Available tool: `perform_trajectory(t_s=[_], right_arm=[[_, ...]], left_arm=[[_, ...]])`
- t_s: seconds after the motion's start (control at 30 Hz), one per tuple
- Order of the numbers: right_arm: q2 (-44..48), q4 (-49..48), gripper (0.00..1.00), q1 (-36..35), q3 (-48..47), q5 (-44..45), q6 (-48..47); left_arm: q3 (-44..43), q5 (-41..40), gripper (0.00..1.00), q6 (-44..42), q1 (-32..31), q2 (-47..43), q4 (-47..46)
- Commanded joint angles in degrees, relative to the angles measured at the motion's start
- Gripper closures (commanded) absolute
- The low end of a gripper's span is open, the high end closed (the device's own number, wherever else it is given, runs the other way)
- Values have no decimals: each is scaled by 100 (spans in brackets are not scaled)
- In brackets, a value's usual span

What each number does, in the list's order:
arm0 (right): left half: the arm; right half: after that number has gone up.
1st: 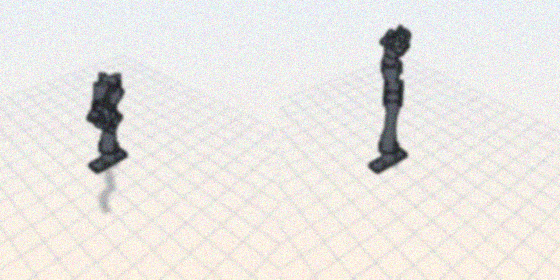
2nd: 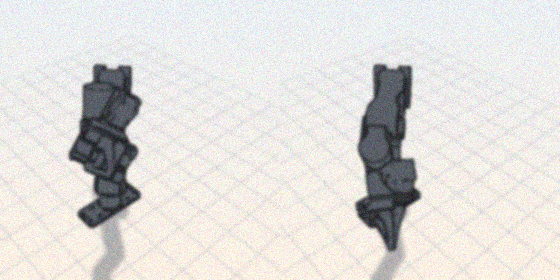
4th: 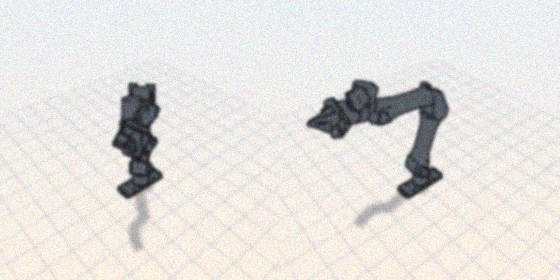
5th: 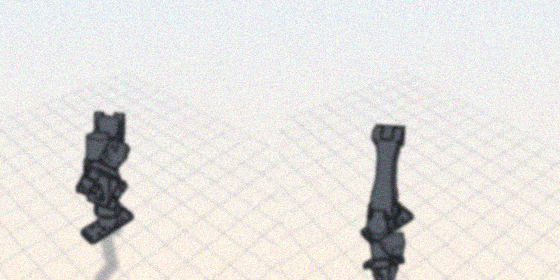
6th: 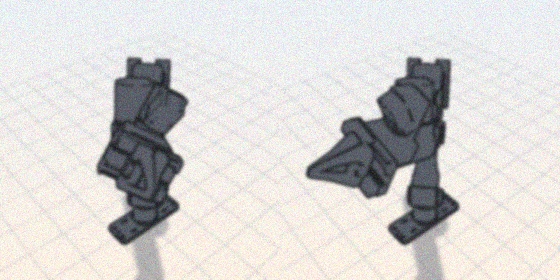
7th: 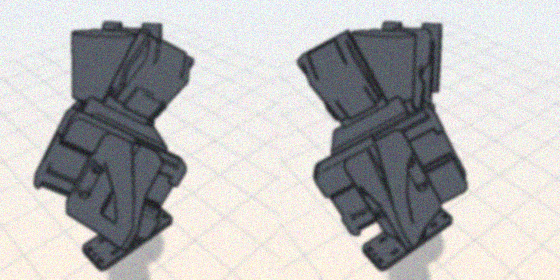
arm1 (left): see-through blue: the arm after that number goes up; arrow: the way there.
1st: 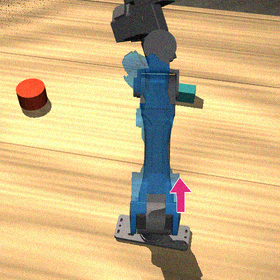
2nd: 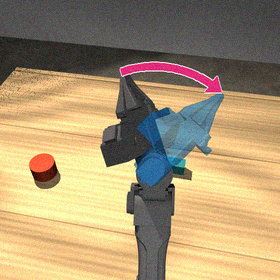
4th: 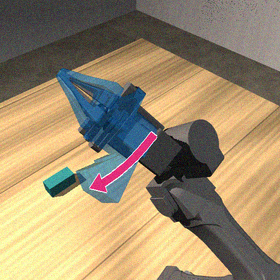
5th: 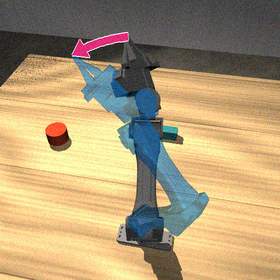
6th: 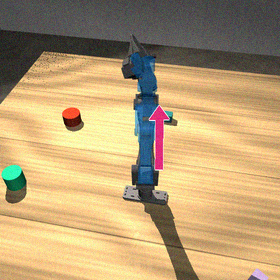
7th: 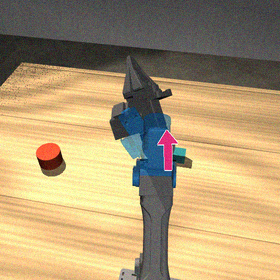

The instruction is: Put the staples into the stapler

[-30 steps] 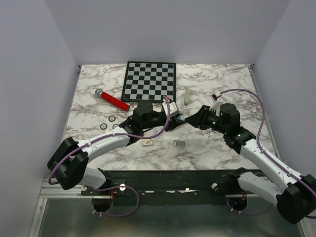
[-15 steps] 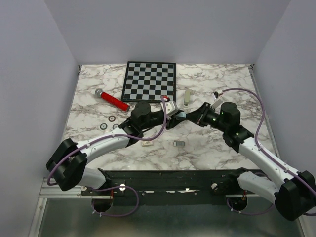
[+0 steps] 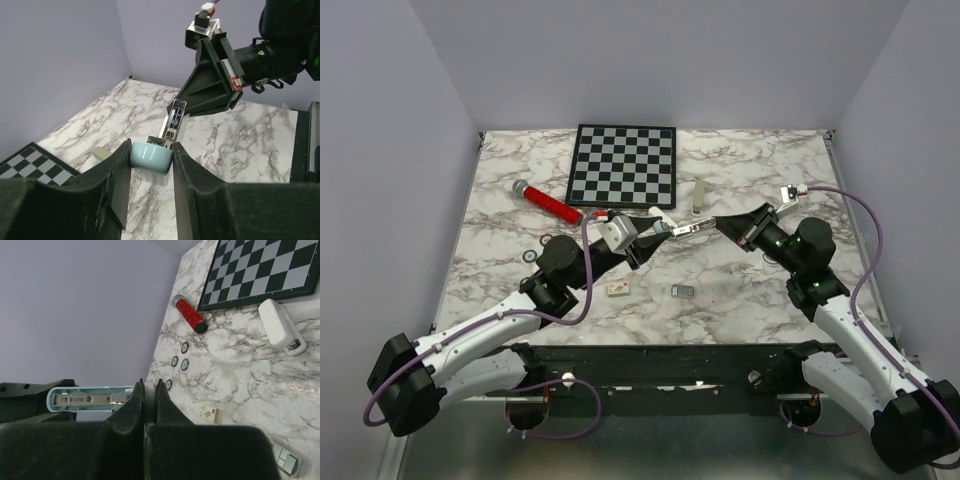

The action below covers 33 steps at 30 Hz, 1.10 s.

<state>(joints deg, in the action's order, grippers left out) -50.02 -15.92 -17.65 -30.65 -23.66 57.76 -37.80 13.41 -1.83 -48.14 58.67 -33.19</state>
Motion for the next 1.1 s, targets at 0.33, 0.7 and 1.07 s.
perform_trajectory(t_s=[0.33, 0.7, 1.07], right_arm=[[194, -2380, 99, 227, 455, -16, 1106], [590, -2995, 99, 227, 1061, 468, 1019], [458, -2576, 99, 227, 886, 64, 212]], left_arm=[[1249, -2570, 100, 2291, 51, -594, -91], [1205, -4048, 100, 4706, -2, -322, 1103], [985, -3943, 86, 5081, 6, 21, 1352]])
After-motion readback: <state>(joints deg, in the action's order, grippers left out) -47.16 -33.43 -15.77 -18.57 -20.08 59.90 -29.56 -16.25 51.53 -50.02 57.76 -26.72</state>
